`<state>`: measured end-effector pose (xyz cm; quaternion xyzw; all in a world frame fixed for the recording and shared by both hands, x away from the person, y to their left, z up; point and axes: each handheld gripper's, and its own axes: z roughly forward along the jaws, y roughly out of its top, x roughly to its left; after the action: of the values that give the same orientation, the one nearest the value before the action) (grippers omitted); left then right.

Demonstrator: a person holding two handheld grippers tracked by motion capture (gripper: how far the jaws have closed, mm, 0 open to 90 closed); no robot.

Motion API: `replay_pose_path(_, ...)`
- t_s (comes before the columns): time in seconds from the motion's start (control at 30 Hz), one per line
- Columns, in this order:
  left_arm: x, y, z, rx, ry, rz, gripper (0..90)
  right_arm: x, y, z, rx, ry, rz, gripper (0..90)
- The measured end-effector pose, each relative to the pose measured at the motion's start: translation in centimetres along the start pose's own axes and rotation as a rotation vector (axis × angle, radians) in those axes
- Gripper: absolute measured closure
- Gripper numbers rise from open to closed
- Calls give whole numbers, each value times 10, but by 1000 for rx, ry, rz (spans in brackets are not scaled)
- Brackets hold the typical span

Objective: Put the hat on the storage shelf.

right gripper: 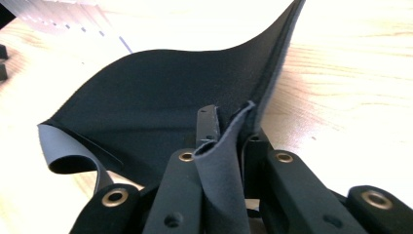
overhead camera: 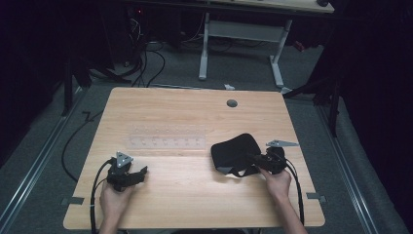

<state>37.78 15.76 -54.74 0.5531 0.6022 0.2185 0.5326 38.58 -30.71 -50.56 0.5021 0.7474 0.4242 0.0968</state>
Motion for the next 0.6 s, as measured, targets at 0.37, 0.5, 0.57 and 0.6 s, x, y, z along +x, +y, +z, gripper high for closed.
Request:
replay_pose_path(0.37,0,0,0,3,0,3,279,10,1,-14,-5,-7,-28,842)
replay_pose_path(0.5,-1,0,0,8,-3,7,263,12,1,-21,-22,-3,-27,843)
replay_pose_path(0.57,-1,-1,0,6,-9,8,285,13,1,-24,-36,4,-26,842)
replay_pose_path(0.6,-2,-1,-1,8,-14,13,285,13,1,-24,-36,4,-26,842)
